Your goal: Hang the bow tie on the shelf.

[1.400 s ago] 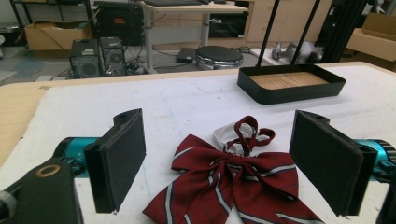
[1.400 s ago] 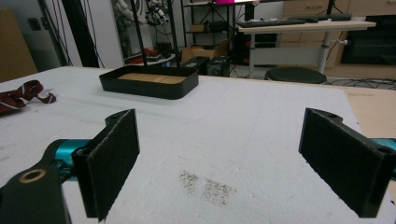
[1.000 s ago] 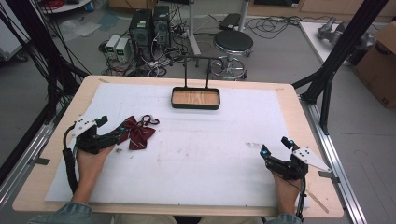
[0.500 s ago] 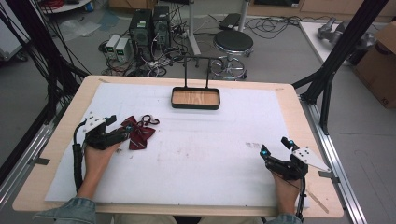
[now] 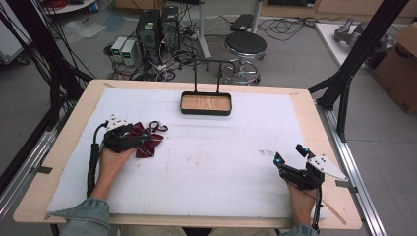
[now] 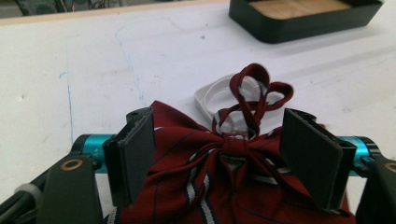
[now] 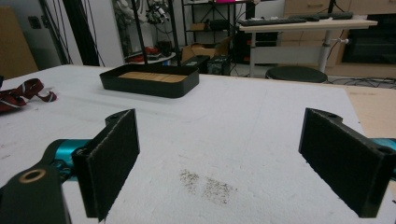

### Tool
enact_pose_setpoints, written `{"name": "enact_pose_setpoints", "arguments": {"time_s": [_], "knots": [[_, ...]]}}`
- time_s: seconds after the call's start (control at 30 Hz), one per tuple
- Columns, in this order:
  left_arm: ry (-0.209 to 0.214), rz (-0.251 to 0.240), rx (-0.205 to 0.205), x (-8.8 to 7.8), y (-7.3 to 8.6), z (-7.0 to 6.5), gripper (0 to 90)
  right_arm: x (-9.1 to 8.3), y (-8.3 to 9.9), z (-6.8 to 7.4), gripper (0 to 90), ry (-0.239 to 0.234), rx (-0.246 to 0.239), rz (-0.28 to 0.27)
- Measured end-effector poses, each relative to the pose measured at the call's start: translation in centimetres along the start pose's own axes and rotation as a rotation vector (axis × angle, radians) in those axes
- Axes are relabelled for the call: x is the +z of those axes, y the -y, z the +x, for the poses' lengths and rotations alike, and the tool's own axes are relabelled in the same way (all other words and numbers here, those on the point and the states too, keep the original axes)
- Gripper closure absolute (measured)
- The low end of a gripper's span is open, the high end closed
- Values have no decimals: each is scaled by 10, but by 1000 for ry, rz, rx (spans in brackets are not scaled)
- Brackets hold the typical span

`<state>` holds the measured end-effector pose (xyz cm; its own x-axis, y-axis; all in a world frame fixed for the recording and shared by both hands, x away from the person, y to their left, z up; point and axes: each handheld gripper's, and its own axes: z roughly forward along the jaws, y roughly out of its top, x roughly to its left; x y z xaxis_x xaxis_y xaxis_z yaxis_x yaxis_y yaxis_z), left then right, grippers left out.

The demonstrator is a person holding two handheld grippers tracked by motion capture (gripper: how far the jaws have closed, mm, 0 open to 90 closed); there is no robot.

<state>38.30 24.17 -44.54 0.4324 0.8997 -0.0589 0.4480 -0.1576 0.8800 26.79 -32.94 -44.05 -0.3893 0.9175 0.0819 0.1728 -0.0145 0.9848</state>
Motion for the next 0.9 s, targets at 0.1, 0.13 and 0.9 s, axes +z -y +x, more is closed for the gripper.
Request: {"name": "enact_pose_setpoints", "arguments": {"time_s": [0.1,0.13,0.9], "knots": [[8,14,-8,4,-1,0,273,0,0,0,114,1,1,1],[4,37,-8,6,-1,0,273,0,0,0,114,1,2,-1],[78,36,110,-8,-16,-10,876,0,0,0,114,-2,-1,0]]}}
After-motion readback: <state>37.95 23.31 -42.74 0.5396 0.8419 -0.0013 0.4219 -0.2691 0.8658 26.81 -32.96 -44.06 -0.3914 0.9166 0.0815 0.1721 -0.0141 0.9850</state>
